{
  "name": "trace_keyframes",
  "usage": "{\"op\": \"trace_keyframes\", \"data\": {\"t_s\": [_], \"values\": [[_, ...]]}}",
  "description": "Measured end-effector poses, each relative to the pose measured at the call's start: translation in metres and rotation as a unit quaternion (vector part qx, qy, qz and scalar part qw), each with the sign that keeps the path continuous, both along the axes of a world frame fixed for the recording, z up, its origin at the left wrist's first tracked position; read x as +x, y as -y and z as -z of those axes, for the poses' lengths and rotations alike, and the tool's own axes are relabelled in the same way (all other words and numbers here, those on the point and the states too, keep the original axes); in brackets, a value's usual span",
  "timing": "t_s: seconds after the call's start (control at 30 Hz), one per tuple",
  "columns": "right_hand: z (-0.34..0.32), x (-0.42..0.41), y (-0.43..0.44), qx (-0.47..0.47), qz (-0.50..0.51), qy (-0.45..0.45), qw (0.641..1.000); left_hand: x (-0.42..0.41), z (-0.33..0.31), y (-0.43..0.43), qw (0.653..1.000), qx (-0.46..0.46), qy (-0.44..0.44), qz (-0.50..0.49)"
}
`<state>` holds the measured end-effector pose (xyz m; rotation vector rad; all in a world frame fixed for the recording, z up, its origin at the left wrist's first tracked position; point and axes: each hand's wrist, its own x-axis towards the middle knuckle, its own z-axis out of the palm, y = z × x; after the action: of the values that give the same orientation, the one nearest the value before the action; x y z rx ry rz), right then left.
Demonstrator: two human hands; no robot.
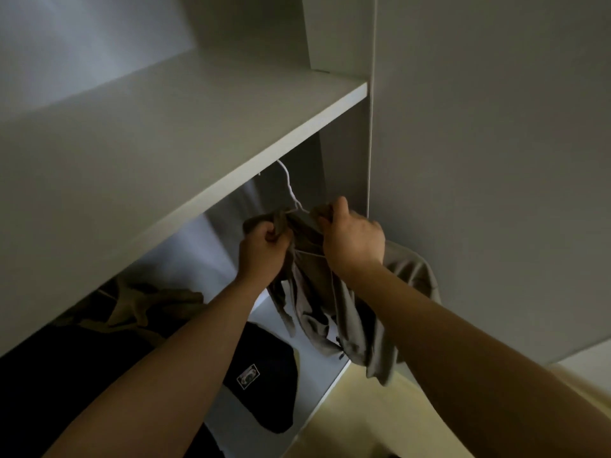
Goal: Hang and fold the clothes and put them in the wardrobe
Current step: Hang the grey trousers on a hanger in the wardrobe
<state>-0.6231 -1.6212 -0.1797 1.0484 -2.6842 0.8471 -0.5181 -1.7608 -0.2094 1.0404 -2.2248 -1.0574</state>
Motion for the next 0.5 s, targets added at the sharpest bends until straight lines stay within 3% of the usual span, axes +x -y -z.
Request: {"op": "trace_keyframes", "data": {"t_s": [0.27, 0.5], "values": [[0.016, -0.021, 0.053, -0.039, -0.037, -0.039, 0.998, -0.016, 0.005, 0.039, 0.996, -0.069, -0.033, -0.054], [0.035, -0.046, 0.094, -0.110, -0.073, -0.147, 0.980, -0.046, 0.026, 0.084, 0.958, -0.178, -0.189, -0.122]]}}
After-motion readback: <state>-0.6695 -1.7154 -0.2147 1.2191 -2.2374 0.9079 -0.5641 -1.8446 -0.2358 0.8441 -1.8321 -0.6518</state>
